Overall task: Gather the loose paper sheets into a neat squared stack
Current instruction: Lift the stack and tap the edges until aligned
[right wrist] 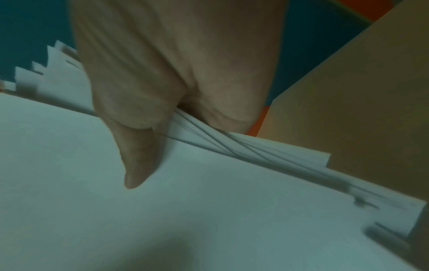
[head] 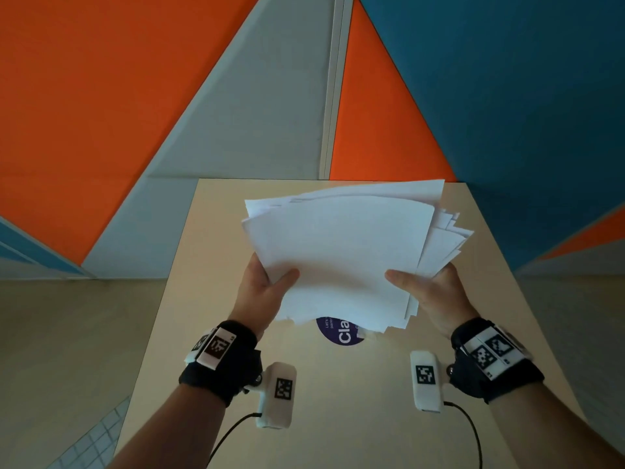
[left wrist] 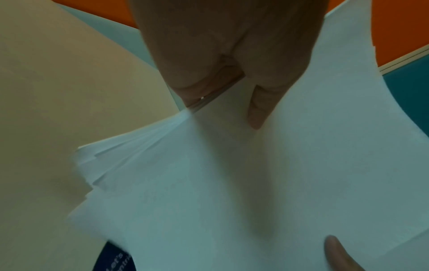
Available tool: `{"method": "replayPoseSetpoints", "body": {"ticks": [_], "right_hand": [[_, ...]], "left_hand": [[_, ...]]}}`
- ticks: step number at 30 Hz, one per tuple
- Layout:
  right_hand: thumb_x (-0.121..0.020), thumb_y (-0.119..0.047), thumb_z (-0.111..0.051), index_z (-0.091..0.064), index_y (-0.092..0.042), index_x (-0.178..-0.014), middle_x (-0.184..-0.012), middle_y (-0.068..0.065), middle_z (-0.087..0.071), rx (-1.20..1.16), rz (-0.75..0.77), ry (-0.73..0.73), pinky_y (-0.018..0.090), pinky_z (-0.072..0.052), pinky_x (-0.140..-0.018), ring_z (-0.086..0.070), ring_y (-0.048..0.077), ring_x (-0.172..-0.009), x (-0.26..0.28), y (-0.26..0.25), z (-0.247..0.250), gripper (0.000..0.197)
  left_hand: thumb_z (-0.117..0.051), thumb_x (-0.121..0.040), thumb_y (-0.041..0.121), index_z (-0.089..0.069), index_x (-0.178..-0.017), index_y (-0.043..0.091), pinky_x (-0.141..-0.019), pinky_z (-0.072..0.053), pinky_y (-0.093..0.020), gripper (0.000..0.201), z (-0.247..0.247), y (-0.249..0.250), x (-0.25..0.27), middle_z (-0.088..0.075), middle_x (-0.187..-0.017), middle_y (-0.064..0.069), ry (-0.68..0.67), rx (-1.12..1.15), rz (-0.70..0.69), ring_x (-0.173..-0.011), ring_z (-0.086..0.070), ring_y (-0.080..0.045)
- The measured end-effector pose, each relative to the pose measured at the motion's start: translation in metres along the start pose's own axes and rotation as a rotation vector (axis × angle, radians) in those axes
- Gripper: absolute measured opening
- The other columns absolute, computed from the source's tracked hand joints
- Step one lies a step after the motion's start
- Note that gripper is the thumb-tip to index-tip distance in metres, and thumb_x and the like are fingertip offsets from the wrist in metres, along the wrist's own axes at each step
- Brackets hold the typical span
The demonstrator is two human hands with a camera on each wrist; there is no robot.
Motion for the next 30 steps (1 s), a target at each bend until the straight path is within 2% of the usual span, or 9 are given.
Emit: {"method": "replayPoseSetpoints", "body": {"ticks": [3,7,10,12,15,19,23,26,30], "right_hand": [[-0.077,0.000,-0.079,-0.074,-0.017,-0.094,-0.092,-0.004,-0.080,-0.014,-0.015,0.019,0.021,-0.059,-0.074,-0.076,0.013,-0.089,0.006,0.001,-0.002,0.024],[-0.074,0.001,-0.081,-0.075,-0.017,-0.088,-0.089,-0.002,-0.080,-0.020,-0.013,0.044,0.027,-0.057,-0.074,-0.076,0.014,-0.085,0.009,0.004,-0.005,0.024],[-0.073,0.004,-0.080,-0.074,-0.018,-0.089,-0.091,0.000,-0.080,-0.050,0.018,0.062,0.031,-0.059,-0.077,-0.076,0.016,-0.087,0.015,-0.001,-0.007,0.028],[-0.075,0.008,-0.077,-0.073,-0.020,-0.092,-0.093,-0.001,-0.079,-0.084,0.068,0.071,0.028,-0.059,-0.076,-0.076,0.016,-0.088,0.017,-0.007,-0.008,0.034],[-0.076,0.010,-0.075,-0.073,-0.020,-0.091,-0.089,-0.006,-0.080,-0.095,0.106,0.075,0.020,-0.058,-0.073,-0.076,0.010,-0.086,0.020,-0.013,-0.008,0.033],[-0.074,0.002,-0.081,-0.074,-0.013,-0.097,-0.095,0.002,-0.080,-0.087,0.007,0.094,0.035,-0.060,-0.082,-0.076,0.018,-0.089,0.022,0.000,-0.010,0.029],[-0.070,0.005,-0.083,-0.074,-0.010,-0.097,-0.097,0.008,-0.079,-0.115,-0.025,0.089,0.043,-0.059,-0.085,-0.076,0.024,-0.090,0.025,0.008,-0.013,0.032],[-0.071,0.009,-0.080,-0.073,-0.017,-0.096,-0.098,0.007,-0.079,-0.152,0.024,0.087,0.039,-0.059,-0.081,-0.076,0.023,-0.091,0.027,0.003,-0.017,0.036],[-0.073,0.004,-0.081,-0.075,-0.025,-0.085,-0.089,-0.005,-0.080,-0.144,0.090,0.117,0.024,-0.060,-0.074,-0.076,0.010,-0.084,0.026,-0.007,-0.015,0.032]], "left_hand": [[-0.068,-0.078,0.010,-0.059,-0.115,0.013,-0.088,-0.056,-0.043,0.039,-0.001,0.003,0.003,-0.072,-0.112,-0.008,-0.010,-0.003,-0.005,-0.104,-0.068,-0.025],[-0.070,-0.079,0.007,-0.063,-0.107,0.019,-0.077,-0.056,-0.032,0.031,-0.001,0.010,0.004,-0.074,-0.102,0.000,-0.007,-0.019,-0.018,-0.094,-0.071,-0.016],[-0.070,-0.078,0.011,-0.063,-0.108,0.010,-0.074,-0.055,-0.029,0.031,-0.002,0.015,0.007,-0.074,-0.099,-0.002,0.015,0.005,-0.044,-0.090,-0.070,-0.015],[-0.069,-0.077,0.012,-0.061,-0.114,0.004,-0.075,-0.056,-0.029,0.038,-0.003,0.021,0.008,-0.072,-0.103,-0.006,0.034,0.018,-0.079,-0.092,-0.070,-0.017],[-0.071,-0.079,0.007,-0.063,-0.114,0.007,-0.081,-0.058,-0.030,0.036,-0.005,0.028,0.010,-0.074,-0.105,-0.004,0.038,-0.007,-0.128,-0.096,-0.071,-0.018],[-0.076,-0.074,0.005,-0.062,-0.117,0.010,-0.079,-0.056,-0.032,0.045,-0.004,0.029,0.012,-0.073,-0.107,-0.006,0.036,0.002,-0.120,-0.098,-0.071,-0.020],[-0.080,-0.069,0.003,-0.055,-0.121,0.008,-0.087,-0.056,-0.042,0.058,-0.005,0.034,0.011,-0.071,-0.114,-0.010,0.033,0.043,-0.104,-0.104,-0.070,-0.025],[-0.078,-0.072,0.007,-0.056,-0.118,0.007,-0.093,-0.054,-0.050,0.051,-0.008,0.039,0.010,-0.070,-0.113,-0.012,0.055,0.037,-0.127,-0.105,-0.069,-0.027],[-0.074,-0.077,0.011,-0.057,-0.116,0.010,-0.090,-0.055,-0.049,0.043,-0.010,0.046,0.009,-0.071,-0.110,-0.008,0.119,-0.018,-0.186,-0.102,-0.069,-0.023]]}}
Point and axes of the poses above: each hand's wrist, its own x-axis away from the middle knuckle, its own z-axis out of the back of the hand, y = z × x, the point moved 1 cm from there along -x, towards the middle knuckle
